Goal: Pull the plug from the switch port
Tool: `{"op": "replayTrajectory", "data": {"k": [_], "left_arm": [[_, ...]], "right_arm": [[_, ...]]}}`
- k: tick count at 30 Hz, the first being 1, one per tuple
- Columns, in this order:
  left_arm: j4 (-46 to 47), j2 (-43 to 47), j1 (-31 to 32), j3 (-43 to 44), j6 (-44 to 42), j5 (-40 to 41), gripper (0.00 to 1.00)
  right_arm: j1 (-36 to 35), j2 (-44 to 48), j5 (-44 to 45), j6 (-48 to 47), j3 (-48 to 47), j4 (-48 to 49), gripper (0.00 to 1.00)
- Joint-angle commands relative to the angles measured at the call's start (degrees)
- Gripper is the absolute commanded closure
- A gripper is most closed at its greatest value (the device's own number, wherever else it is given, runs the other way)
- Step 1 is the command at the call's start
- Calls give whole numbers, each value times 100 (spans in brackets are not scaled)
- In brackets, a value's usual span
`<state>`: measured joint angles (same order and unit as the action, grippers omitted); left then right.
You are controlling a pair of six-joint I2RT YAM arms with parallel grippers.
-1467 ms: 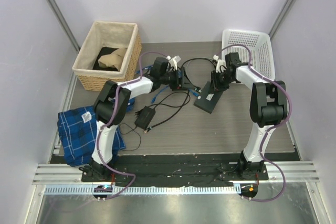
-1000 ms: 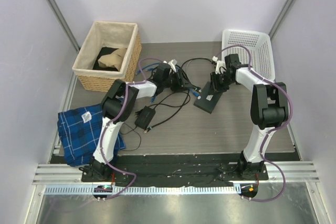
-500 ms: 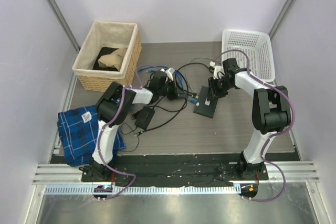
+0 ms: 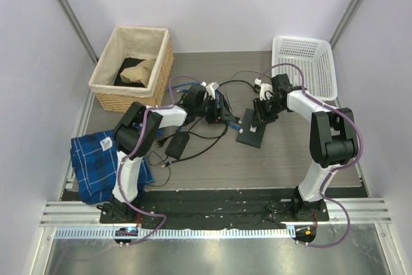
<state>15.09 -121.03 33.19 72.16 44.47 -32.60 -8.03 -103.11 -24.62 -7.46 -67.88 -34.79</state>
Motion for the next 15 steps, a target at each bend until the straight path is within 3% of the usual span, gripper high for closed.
{"op": "replayTrajectory", "data": {"k": [1,6,10,13,15], "left_arm": [[-437,668,-356,-464,-193,96,32],[70,1029,-506,-896,-272,-605,34],[2232,610,-358,-1152,673,-2291,35],[2463,362,-164,-932,922,-2410,39],[3111,265,-50,-1045,1186,-2392,39]], "right_arm": [[-23,-394,678,-220,266,-450,66],[-23,-534,704,-203,170,-485,65],[-41,-719,722,-212,38,-555,65],[-49,-781,757,-151,-6,-582,65],[-58,-842,722,-124,-24,-600,65]]}}
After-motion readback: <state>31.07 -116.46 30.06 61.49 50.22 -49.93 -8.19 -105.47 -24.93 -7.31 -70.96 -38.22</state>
